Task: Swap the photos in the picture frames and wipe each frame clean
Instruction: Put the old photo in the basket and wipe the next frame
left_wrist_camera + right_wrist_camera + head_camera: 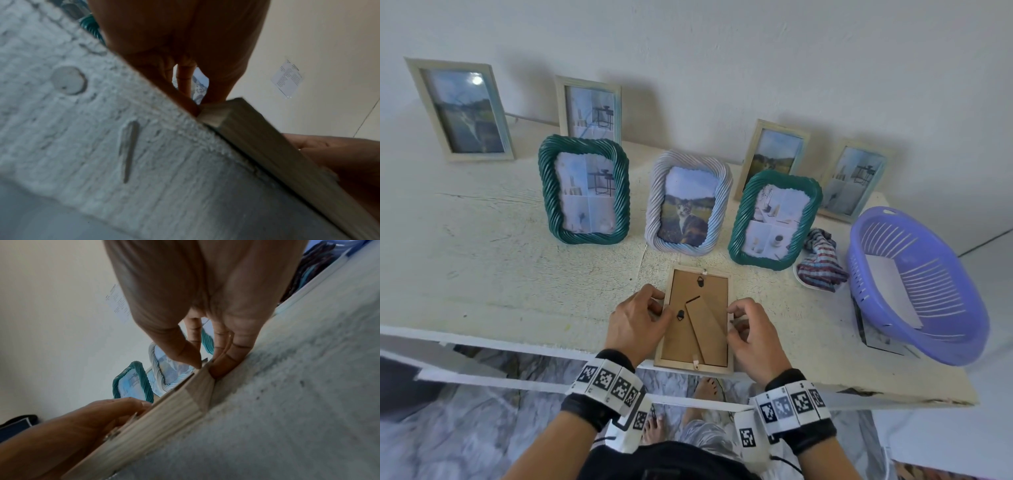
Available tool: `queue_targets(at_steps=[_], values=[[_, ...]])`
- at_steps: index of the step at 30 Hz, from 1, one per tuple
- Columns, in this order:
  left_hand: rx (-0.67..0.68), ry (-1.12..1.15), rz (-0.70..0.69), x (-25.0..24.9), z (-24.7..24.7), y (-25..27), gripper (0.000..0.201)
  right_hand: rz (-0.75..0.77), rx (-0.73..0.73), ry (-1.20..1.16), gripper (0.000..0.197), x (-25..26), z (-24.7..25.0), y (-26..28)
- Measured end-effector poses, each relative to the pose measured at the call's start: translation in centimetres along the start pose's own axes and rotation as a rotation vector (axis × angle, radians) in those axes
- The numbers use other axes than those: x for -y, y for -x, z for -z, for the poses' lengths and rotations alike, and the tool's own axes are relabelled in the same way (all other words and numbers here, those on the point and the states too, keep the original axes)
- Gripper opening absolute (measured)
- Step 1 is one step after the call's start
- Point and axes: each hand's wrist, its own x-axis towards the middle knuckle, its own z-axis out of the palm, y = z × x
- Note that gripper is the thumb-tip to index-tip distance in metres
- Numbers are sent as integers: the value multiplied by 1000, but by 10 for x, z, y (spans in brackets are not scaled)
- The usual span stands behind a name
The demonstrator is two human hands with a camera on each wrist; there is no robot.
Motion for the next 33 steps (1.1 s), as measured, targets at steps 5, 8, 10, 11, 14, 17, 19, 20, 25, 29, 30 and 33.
queue_targets(at_steps=[5,8,10,11,14,17,19,20,25,29,30,33], values=[[8,61,-13,4,2,2,19,27,58,84,35,5,12,-10],[8,111,-10,8,1,2,18,99,3,323,29,15,17,-30],[5,108,-20,10,1,2,18,158,-7,431,27,25,18,-47],[5,104,-22,10,1,2,18,170,6,466,28,28,17,-56],[10,105,-22,11,1,1,18,137,67,534,30,36,10,-80],[5,111,-28,12,0,1,18,102,77,604,34,40,5,-93],[4,105,-28,12,0,1,19,94,60,614,35,41,3,-97],[5,102,-26,12,0,1,19,92,57,617,35,41,3,-98],[7,94,-31,12,0,1,19,124,73,610,19,41,7,-102],[17,84,-28,13,0,1,20,110,61,585,6,41,14,-104],[18,85,-28,13,0,1,20,98,49,575,7,41,14,-105],[17,80,-29,14,0,0,20,76,40,583,5,42,13,-105]])
